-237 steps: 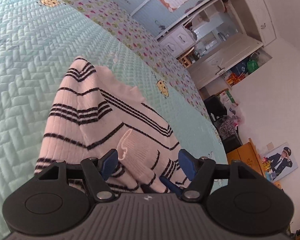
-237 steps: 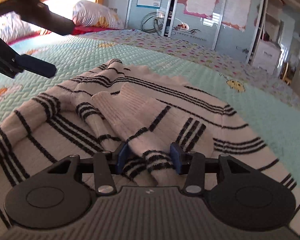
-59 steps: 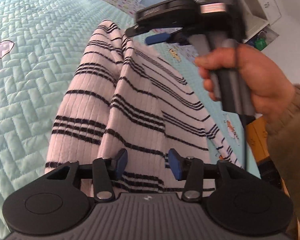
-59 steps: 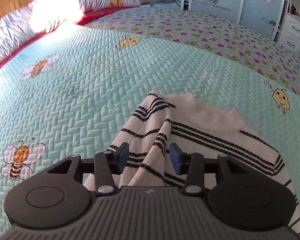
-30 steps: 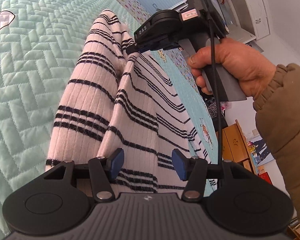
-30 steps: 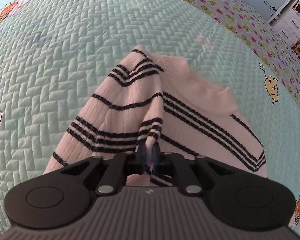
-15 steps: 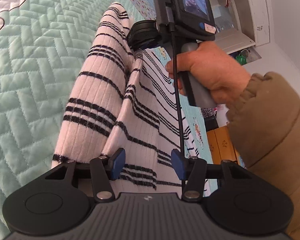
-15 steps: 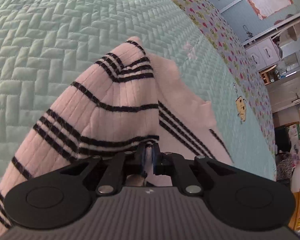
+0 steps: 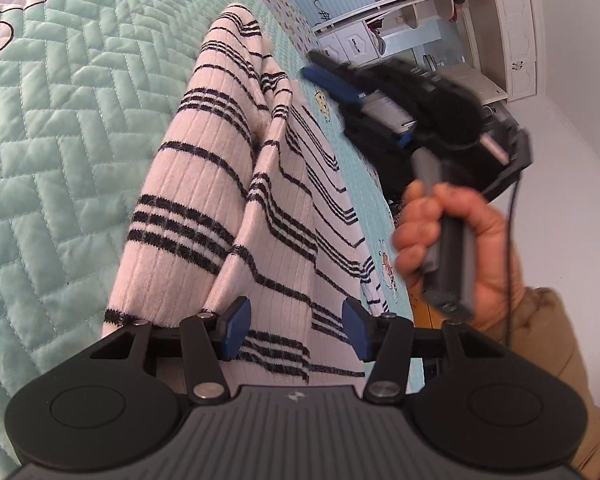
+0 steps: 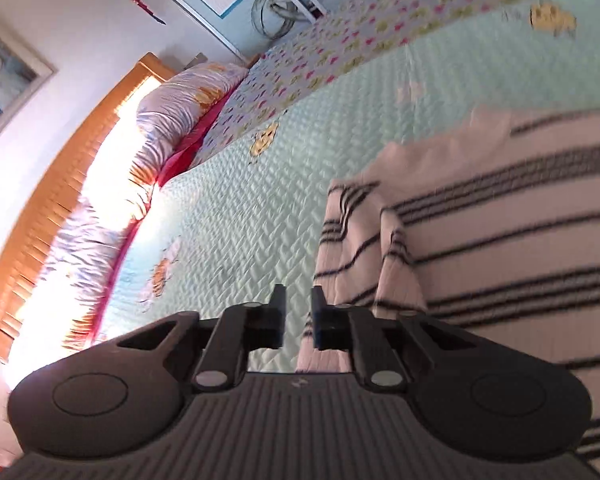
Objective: Fold clothes
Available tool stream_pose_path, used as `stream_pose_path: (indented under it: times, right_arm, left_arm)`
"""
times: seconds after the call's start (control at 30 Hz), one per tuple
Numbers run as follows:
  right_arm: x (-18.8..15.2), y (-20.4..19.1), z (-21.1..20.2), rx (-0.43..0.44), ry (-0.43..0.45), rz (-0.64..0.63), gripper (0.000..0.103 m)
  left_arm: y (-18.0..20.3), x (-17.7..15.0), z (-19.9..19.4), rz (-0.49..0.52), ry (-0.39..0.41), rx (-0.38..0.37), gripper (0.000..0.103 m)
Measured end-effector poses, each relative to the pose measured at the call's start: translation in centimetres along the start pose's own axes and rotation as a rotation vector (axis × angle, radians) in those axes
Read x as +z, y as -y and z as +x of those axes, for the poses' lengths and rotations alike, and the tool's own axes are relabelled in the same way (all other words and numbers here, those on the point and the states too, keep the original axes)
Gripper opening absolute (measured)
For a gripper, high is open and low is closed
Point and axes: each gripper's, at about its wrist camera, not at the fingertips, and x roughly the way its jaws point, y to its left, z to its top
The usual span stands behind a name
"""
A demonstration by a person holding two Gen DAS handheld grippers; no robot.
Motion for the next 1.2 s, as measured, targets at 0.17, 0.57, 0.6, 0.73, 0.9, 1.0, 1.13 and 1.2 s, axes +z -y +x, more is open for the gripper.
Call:
stream_pose_path:
  times: [0.17,0.57,0.6,0.73,0.9,1.0,1.13,1.2]
  right_arm:
    - [-1.8,5.7,3.8,-0.073,0.0,0.155,0.0]
    - [-1.4,4.9,3.0,0.082,0.087,0.24,0.01]
    - [-1.0,4.4,2.8,0.091,0.101,0.22,0.017]
    - [1.1,3.4,4.1,0.087,0.136,0.201,0.027]
    - [2.2,4.5,7.0,0.043,0.121,0.231,0.001]
    - [2.1,5.5,8.1,0.008,0.105,0.264,0.0]
    - [1.8,4.7,6.9,0.025,0.155,0.224,0.014]
    - [1.5,4.3,5.9,0.057,0.203,0.219,0.022]
  left_arm:
    - [0.3,-0.1,0.3,0.039,0.002,0.021,0.054]
    - [-0.1,0.5,1.2,0.076,0.004,0.032,0.054]
    - [-0.1,0.5,1.3,0.076,0.004,0.032,0.054]
    - [-0.2,0.6,1.4,0.08,0.004,0.03,0.054]
    - [-0.3,0.5,1.4,0.084,0.004,0.025,0.054]
    - [-0.3,0.5,1.3,0.088,0.006,0.027,0.054]
    - [-0.4,0.2,1.2,0.089,0.012,0.029,0.054]
    - [-0.4,0.1,1.2,0.082,0.018,0.029,0.054]
